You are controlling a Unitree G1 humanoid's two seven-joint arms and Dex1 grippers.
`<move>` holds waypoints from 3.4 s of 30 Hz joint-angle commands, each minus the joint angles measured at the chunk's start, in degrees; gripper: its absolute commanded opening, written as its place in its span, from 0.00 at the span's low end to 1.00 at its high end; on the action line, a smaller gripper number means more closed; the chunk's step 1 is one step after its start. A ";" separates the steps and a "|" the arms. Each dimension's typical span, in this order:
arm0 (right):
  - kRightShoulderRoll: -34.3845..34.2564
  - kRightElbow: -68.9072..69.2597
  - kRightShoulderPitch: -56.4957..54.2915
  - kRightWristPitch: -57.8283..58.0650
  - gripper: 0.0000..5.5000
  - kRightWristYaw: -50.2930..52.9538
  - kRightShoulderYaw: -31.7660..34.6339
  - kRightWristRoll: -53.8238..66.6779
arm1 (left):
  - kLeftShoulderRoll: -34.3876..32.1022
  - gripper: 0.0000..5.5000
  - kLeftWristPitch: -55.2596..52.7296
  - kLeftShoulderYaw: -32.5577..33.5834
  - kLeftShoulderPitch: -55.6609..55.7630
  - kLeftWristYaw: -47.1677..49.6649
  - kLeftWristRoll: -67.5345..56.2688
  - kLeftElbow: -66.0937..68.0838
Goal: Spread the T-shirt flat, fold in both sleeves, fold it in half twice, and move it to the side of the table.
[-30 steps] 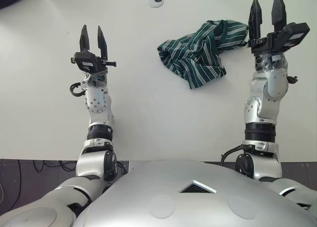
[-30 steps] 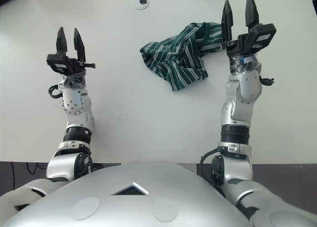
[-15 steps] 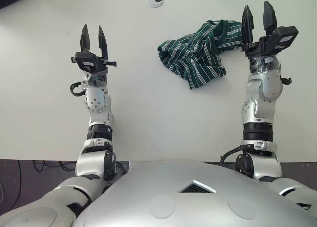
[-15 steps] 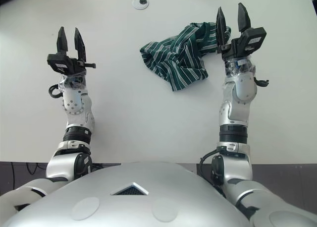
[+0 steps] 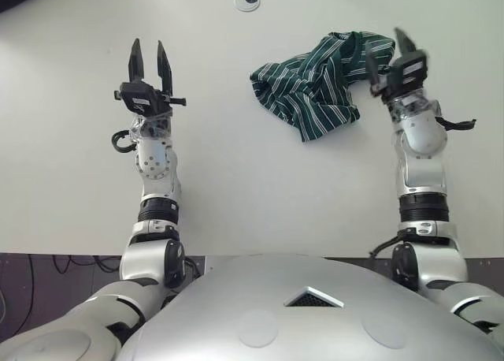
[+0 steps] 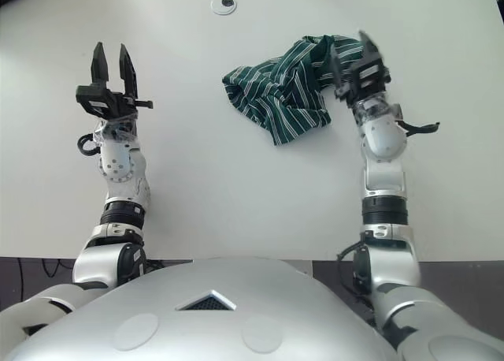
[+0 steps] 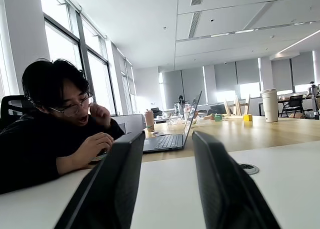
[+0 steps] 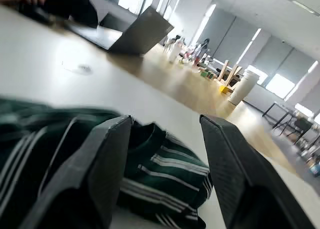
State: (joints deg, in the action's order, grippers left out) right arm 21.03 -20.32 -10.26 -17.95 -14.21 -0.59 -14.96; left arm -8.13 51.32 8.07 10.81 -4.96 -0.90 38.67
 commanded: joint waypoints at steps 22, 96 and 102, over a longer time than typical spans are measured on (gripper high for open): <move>3.88 29.43 6.50 17.32 0.45 -29.48 -12.97 19.15 | -6.61 0.31 -5.67 -17.44 -15.00 -20.71 -1.90 -27.15; 12.08 27.84 7.74 29.32 0.46 -38.87 -5.26 30.38 | -51.10 0.00 -48.04 -11.37 -37.13 -43.12 1.30 -60.73; 11.75 28.19 8.94 28.17 0.46 -38.08 -5.26 29.95 | -49.49 0.14 -47.66 -5.75 -39.68 -43.43 -1.83 -66.77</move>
State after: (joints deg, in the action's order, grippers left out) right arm 32.33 7.10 -1.98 10.70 -52.67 -6.30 15.59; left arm -57.98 3.83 0.84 -27.04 -47.82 -2.02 -25.91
